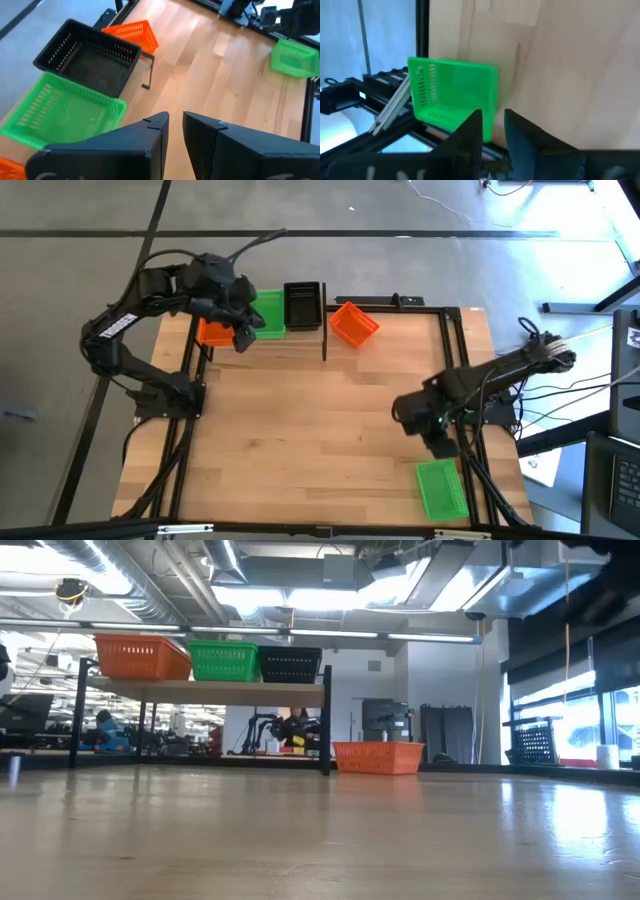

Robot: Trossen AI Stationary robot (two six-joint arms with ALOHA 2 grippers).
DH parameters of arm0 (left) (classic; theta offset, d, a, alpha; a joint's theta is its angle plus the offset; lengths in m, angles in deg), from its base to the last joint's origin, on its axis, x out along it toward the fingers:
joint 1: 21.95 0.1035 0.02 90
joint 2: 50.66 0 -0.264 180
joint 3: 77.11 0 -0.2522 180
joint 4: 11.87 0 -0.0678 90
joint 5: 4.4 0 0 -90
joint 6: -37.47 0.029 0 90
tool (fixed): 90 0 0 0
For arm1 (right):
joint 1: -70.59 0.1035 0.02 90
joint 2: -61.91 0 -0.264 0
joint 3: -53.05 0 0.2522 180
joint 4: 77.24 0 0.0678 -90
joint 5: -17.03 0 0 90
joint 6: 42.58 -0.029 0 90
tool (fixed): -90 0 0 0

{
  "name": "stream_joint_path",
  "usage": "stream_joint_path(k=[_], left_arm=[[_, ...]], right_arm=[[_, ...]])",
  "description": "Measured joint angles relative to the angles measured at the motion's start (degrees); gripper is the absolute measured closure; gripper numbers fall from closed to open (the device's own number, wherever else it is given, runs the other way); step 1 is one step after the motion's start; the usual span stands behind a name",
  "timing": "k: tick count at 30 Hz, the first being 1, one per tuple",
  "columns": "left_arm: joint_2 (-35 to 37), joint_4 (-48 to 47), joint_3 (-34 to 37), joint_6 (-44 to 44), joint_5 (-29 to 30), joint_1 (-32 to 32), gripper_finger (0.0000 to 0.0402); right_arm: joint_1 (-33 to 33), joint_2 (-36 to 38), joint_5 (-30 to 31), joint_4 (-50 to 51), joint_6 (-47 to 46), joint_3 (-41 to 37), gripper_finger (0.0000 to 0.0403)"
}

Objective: Stack baskets on shelf by color
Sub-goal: Stack the green bin on the green bins on the shelf

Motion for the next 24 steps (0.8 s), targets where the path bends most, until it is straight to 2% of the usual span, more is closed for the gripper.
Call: stream_joint_path(k=[4,7,12,19,24], left_arm=[[0.95,-0.42,0.04,0.27,0.02,-0.93,0.0352],[1.66,-0.49,0.06,2.06,-0.94,-1.50,0.0352],[2.13,-0.49,0.04,2.39,-2.64,-1.51,0.0351],[2.26,-0.49,0.04,2.39,-2.69,-1.51,0.0351],[2.28,-0.49,0.04,2.40,-2.71,-1.51,0.0351]], right_arm=[[4.16,0.00,-3.22,-10.57,-5.74,-6.72,0.0325],[7.76,0.00,-3.40,-15.05,-8.62,-10.73,0.0325],[11.43,0.00,0.33,-18.09,-12.46,-14.84,0.0325],[13.09,0.00,0.28,-22.55,-16.26,-18.14,0.0325],[14.02,0.00,3.27,-25.32,-17.58,-20.53,0.0325]])
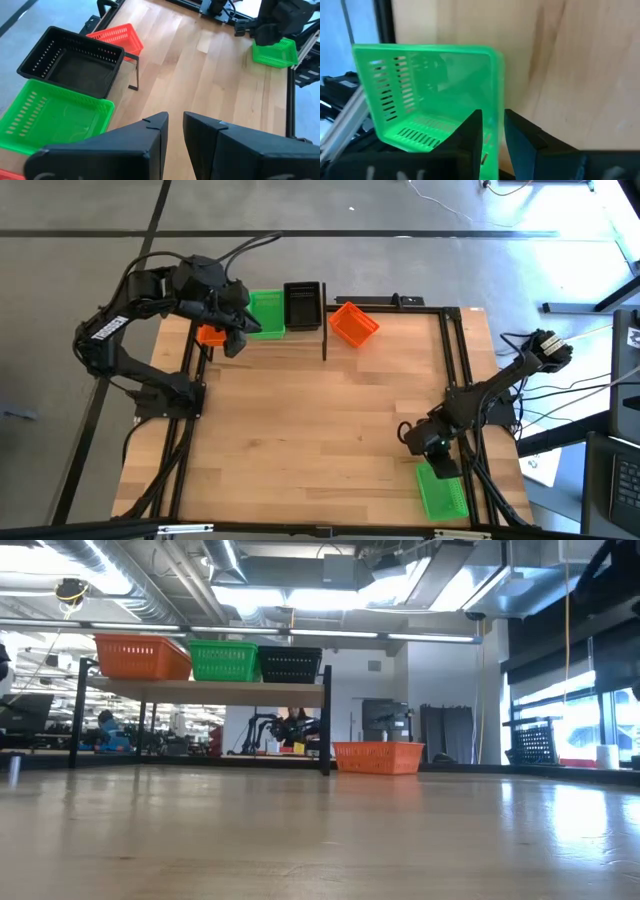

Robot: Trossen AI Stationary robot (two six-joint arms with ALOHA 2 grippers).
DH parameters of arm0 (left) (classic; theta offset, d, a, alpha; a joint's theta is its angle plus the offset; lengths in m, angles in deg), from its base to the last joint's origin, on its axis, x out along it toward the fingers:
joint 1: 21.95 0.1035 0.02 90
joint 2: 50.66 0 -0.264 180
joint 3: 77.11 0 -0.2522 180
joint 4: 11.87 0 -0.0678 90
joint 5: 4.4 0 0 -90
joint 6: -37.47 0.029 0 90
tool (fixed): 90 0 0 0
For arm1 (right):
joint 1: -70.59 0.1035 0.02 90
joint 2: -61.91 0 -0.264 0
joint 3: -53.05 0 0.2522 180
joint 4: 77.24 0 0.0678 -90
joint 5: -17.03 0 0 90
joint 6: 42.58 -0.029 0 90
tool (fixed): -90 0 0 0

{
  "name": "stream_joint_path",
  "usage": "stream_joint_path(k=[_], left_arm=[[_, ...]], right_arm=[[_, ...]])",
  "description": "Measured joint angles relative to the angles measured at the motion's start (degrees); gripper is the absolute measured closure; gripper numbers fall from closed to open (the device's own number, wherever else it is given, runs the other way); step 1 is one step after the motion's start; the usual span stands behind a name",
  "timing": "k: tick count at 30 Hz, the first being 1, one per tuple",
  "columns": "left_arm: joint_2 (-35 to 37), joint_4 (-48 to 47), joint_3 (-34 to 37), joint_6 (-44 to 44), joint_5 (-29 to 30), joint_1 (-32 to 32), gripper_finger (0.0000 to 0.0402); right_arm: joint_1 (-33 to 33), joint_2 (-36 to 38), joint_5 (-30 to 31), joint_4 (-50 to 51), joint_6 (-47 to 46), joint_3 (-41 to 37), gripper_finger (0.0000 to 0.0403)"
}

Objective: Stack baskets on shelf by color
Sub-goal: Stack the green bin on the green bins on the shelf

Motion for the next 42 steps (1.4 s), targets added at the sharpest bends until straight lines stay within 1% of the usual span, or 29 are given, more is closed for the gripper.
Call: stream_joint_path(k=[5,7,11,14,16,17,19,22,25,28,30,35,39,42], left_arm=[[0.00,0.00,0.00,0.01,-0.03,0.00,0.0351],[0.00,0.01,0.00,0.01,-0.04,0.00,0.0351],[0.00,0.00,0.00,0.19,-0.04,0.00,0.0351],[0.00,0.00,0.00,0.19,-0.04,0.00,0.0351],[0.00,0.00,0.00,0.20,-0.04,0.00,0.0351],[0.00,0.00,0.00,0.18,-0.04,0.00,0.0351],[-0.02,0.00,0.00,0.16,-0.04,0.00,0.0351],[-0.02,0.01,0.00,0.14,-0.04,0.00,0.0351],[-0.02,0.00,0.00,0.12,-0.04,0.00,0.0351],[-0.02,0.00,0.00,0.09,-0.04,0.00,0.0351],[-0.02,-0.02,0.00,-0.01,-0.04,0.00,0.0351],[0.12,-0.50,0.00,0.12,-0.03,0.00,0.0351],[1.39,-2.40,-0.09,0.16,-0.04,0.02,0.0351],[2.63,-4.04,0.01,0.21,0.03,0.02,0.0351]], right_arm=[[0.03,0.00,0.01,-1.53,-0.21,-2.08,0.0325],[0.03,0.00,0.01,-3.66,-0.38,-3.30,0.0325],[0.01,0.00,0.08,-10.03,-6.78,-6.44,0.0325],[-0.01,0.00,1.82,-17.43,-12.90,-9.25,0.0325],[-0.01,0.00,3.00,-22.40,-13.95,-10.74,0.0326],[-0.04,0.00,3.60,-24.26,-14.92,-11.22,0.0329],[-0.37,0.00,6.01,-24.93,-18.83,-11.58,0.0347],[-1.68,0.00,8.73,-25.43,-24.67,-11.51,0.0390],[-3.05,-0.02,10.74,-25.42,-27.18,-10.18,0.0397],[-5.04,-0.02,12.62,-24.93,-27.01,-7.24,0.0400],[-6.60,-0.02,12.75,-22.85,-26.96,-4.56,0.0401],[-10.08,-0.04,13.58,-10.35,-23.85,6.41,0.0402],[-13.17,-0.04,18.25,2.17,-18.96,18.06,0.0402],[-16.07,-0.04,24.43,8.35,-14.18,25.65,0.0402]])
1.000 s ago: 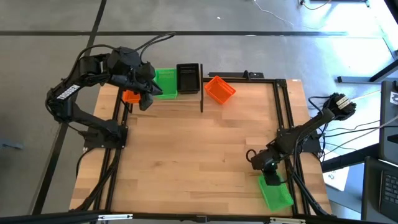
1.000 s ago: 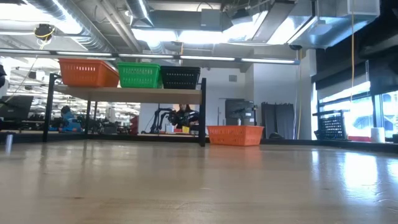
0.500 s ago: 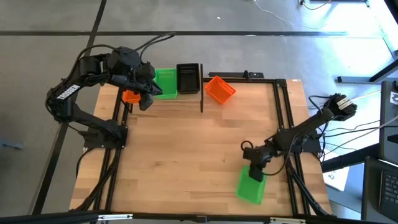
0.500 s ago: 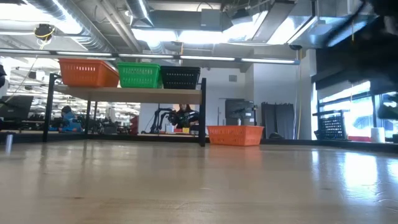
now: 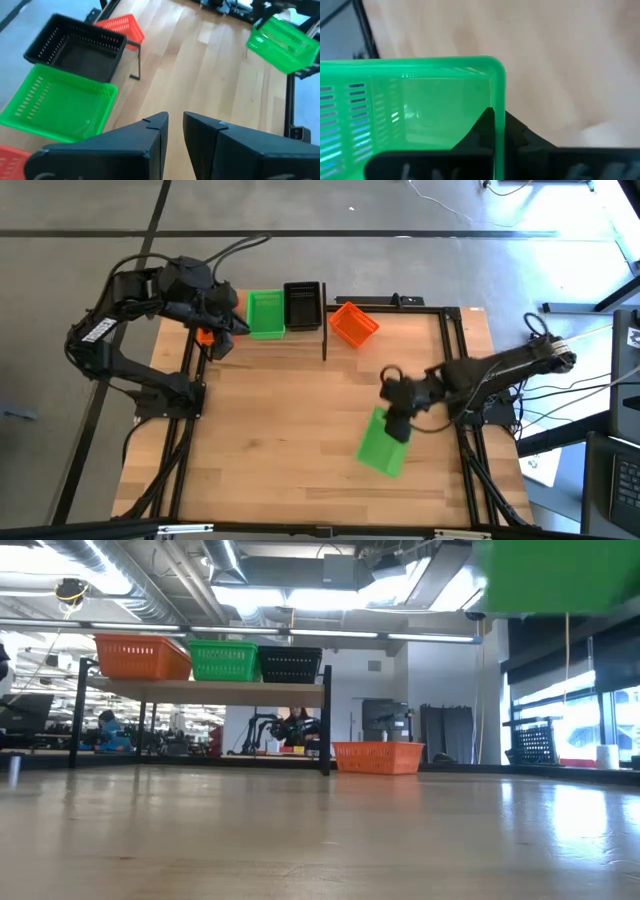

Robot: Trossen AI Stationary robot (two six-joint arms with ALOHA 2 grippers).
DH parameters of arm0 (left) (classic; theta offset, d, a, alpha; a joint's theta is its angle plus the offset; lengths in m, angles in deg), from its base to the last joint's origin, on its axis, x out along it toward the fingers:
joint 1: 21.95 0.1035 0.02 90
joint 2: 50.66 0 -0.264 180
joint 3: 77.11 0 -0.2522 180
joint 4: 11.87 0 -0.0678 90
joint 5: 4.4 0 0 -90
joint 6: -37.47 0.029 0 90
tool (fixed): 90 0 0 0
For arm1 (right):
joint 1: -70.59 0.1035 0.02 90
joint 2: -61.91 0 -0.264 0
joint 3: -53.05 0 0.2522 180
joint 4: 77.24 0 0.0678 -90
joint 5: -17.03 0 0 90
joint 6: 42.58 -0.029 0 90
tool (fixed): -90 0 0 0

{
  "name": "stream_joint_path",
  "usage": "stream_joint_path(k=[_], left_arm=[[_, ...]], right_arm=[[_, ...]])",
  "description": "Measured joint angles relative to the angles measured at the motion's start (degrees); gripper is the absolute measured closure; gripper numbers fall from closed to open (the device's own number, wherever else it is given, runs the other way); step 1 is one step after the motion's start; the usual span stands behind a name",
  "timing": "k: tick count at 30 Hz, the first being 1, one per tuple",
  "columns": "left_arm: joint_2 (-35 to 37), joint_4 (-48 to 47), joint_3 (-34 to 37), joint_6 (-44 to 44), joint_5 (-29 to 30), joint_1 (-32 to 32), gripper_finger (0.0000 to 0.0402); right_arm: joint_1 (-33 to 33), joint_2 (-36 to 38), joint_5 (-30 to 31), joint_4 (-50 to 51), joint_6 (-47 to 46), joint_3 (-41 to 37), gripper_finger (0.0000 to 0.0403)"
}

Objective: Stack baskets on shelf by color
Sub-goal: Stack the green bin on the green bins on the shelf

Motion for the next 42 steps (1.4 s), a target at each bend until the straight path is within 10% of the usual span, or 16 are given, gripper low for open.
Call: stream_joint_path(k=[10,24,31,42], left_arm=[[1.84,-0.50,-0.03,-0.01,0.32,0.00,0.0351],[2.27,-0.72,-0.03,-0.12,3.86,0.00,0.0351],[3.33,-0.70,-0.03,-0.44,5.48,0.00,0.0351],[4.94,-0.31,-0.01,-0.45,8.06,0.02,0.0351]], right_arm=[[-15.28,-2.67,10.08,4.28,23.35,18.21,0.0403],[-32.56,-24.56,13.03,1.03,62.74,54.52,0.0403],[-37.78,-35.40,2.47,-2.53,68.34,70.19,0.0403],[-41.33,-44.13,-8.84,-19.05,72.70,68.09,0.0403]])
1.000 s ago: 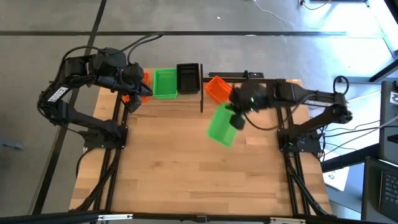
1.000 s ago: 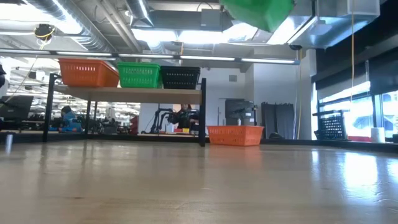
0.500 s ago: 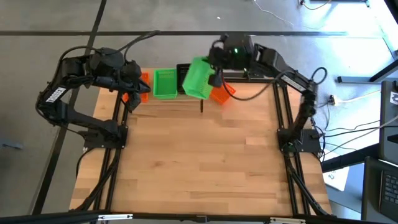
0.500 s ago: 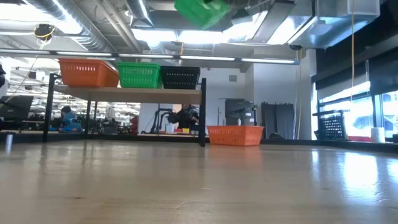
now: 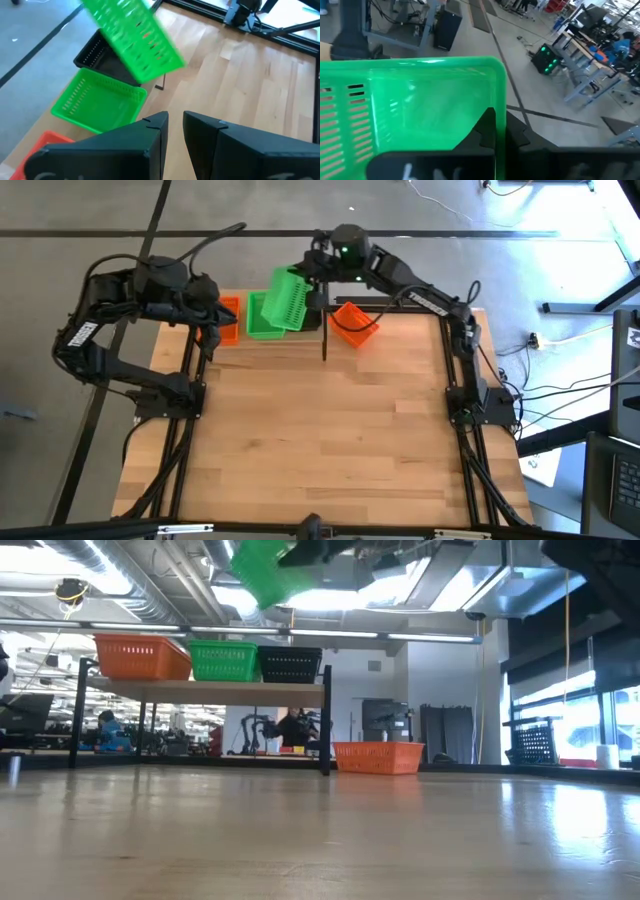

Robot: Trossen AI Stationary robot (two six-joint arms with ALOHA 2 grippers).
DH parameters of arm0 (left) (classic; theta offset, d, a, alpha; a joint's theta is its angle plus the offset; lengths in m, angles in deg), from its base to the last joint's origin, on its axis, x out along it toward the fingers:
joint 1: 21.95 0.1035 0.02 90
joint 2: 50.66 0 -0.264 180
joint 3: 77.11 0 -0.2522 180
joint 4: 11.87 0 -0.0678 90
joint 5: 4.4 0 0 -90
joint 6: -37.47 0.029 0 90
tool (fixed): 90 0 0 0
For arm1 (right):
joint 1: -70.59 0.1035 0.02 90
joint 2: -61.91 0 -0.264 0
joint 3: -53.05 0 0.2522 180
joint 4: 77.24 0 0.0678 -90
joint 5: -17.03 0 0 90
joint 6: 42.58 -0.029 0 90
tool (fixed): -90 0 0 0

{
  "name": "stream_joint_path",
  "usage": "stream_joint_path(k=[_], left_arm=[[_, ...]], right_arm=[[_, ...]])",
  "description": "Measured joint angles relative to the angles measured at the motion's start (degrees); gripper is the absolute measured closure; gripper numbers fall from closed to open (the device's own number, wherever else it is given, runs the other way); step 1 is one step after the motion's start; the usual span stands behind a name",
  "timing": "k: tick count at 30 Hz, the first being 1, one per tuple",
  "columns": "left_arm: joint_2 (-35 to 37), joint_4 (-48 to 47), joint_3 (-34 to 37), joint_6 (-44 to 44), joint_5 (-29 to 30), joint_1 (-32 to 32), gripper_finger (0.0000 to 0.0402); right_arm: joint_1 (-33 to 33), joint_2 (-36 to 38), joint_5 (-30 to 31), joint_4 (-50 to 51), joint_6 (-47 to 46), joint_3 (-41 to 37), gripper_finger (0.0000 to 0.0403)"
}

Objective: Stack baskets on shelf by color
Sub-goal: Stack the green bin on the green bins on the shelf

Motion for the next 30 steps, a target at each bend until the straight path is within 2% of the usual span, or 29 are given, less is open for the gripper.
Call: stream_joint_path(k=[12,21,30], left_arm=[[-1.60,0.11,0.01,0.64,0.41,-0.01,0.0351],[-4.55,7.88,-0.07,15.04,15.15,-1.25,0.0351],[-7.81,15.74,0.05,23.12,24.79,-1.64,0.0351]], right_arm=[[1.60,-3.86,10.14,-7.01,-0.22,-0.06,0.0403],[4.52,-3.82,20.14,-11.98,-0.24,-0.04,0.0403],[5.98,-3.80,26.78,-13.26,-0.22,-0.04,0.0403]])
